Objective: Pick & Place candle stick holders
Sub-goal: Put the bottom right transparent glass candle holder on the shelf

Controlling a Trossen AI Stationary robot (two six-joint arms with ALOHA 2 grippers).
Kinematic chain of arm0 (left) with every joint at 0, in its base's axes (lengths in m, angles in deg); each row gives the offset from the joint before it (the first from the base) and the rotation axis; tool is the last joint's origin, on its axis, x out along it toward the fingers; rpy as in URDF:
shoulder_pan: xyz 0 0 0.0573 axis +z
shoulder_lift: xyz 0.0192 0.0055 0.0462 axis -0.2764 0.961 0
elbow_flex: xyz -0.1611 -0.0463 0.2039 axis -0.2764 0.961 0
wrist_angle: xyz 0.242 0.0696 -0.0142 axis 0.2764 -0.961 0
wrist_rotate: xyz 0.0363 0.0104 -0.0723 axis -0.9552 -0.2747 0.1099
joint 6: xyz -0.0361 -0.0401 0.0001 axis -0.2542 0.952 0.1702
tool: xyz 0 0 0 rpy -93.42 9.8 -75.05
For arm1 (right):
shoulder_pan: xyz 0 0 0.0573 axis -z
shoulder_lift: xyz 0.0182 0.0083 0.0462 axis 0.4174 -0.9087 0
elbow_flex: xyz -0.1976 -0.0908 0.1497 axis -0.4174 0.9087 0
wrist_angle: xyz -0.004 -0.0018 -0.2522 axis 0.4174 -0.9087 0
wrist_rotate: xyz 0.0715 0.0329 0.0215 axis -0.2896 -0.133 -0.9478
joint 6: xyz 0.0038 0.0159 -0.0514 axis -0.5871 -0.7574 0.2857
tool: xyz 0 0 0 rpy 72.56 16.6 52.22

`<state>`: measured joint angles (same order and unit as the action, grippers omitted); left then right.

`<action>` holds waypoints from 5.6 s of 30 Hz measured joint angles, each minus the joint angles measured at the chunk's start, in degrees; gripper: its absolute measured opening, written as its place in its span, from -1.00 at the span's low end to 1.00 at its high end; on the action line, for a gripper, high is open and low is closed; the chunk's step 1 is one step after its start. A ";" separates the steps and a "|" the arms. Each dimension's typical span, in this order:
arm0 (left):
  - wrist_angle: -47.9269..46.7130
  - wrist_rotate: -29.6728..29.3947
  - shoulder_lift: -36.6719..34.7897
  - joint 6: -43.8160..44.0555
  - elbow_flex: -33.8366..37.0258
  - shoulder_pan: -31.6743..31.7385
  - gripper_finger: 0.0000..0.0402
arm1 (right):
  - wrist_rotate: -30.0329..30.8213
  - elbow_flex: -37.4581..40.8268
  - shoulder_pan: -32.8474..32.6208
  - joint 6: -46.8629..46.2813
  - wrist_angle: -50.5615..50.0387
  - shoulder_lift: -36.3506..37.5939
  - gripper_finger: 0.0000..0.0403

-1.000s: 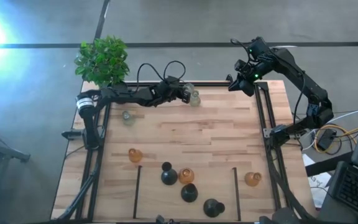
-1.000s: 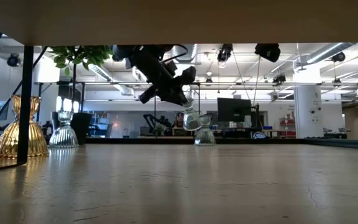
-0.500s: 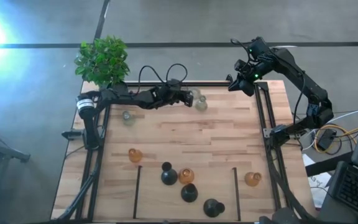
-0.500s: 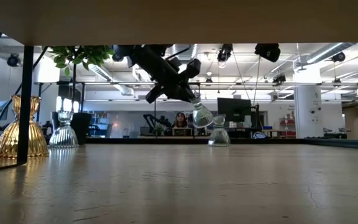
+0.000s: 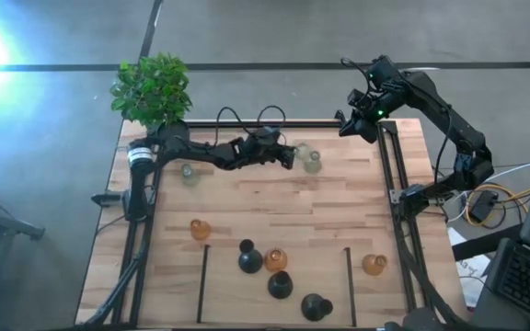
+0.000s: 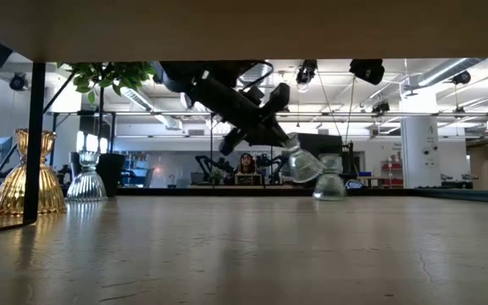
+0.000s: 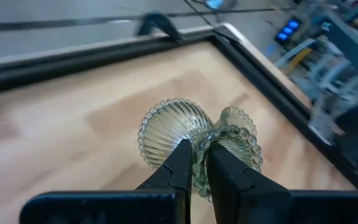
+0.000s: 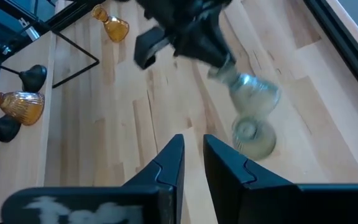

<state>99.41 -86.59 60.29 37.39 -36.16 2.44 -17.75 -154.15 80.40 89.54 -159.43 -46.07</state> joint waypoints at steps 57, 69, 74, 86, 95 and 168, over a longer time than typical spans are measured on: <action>-30.97 10.44 -6.84 17.05 -27.50 -2.65 -0.84 | 19.76 -1.01 -23.57 -1.88 17.91 -0.07 0.02; -28.63 12.14 -6.82 17.84 -27.50 -2.51 -0.84 | 20.00 -1.03 -23.69 -3.37 19.17 0.00 -0.34; -28.59 12.17 -6.82 17.37 -27.50 -2.48 -0.84 | 20.05 -1.03 -23.68 -2.99 19.29 0.02 -0.42; -27.82 12.43 -6.86 7.54 -27.50 -2.50 -0.37 | 20.19 -0.96 -23.56 -4.87 18.69 1.61 -0.42; -34.19 12.80 -8.94 1.32 -27.52 -1.79 0.06 | 18.16 -0.96 -23.55 -5.22 12.76 7.39 -0.42; -36.63 -16.38 -59.53 -10.92 8.39 -5.27 0.14 | 31.62 43.06 -79.52 -20.76 96.23 7.37 -0.42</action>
<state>62.78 -102.97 0.76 26.47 -27.76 -2.83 13.86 -111.09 0.88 68.77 -63.20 -38.71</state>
